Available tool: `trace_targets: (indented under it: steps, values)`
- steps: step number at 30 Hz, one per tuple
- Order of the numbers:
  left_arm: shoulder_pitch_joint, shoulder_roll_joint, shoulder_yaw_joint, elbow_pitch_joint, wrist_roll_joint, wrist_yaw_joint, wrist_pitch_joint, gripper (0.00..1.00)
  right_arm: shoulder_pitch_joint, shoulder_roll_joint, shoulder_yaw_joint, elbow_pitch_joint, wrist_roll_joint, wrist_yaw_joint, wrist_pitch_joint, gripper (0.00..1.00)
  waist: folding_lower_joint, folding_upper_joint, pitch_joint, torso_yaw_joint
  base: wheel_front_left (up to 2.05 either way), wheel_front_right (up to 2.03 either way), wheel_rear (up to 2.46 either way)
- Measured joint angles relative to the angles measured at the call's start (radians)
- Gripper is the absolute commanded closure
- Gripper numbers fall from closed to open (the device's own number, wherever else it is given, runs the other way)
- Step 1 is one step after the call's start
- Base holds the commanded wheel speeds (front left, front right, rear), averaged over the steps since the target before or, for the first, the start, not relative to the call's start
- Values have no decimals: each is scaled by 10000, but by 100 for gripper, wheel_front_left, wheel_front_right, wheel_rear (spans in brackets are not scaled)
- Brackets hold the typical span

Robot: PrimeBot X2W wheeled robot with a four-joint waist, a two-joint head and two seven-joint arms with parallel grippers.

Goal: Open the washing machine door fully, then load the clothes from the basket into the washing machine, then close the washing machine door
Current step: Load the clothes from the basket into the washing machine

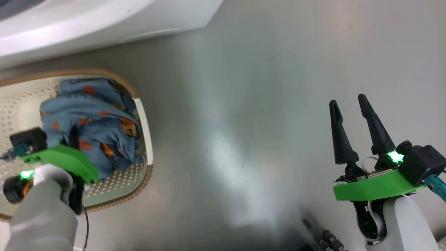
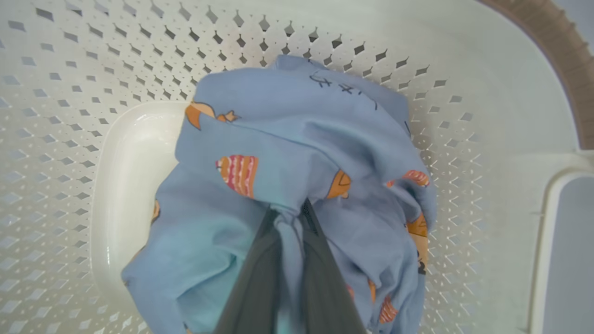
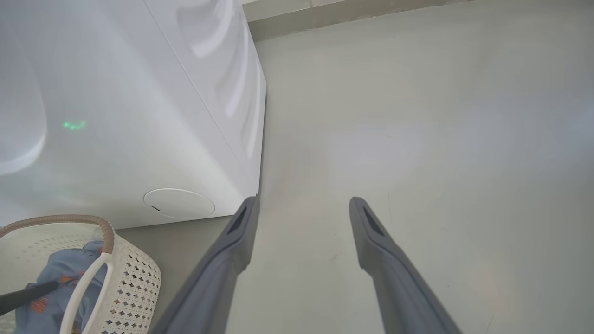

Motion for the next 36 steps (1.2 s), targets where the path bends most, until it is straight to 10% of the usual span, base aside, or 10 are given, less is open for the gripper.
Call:
trace_targets:
  steps: [36]
  values:
    - [5906, -984, 2589, -7933, 951, -2, -178, 100, 681, -27, 211, 899, -75, 0, 0, 0, -1, 0, -4228, 1021, 0, 0, 0]
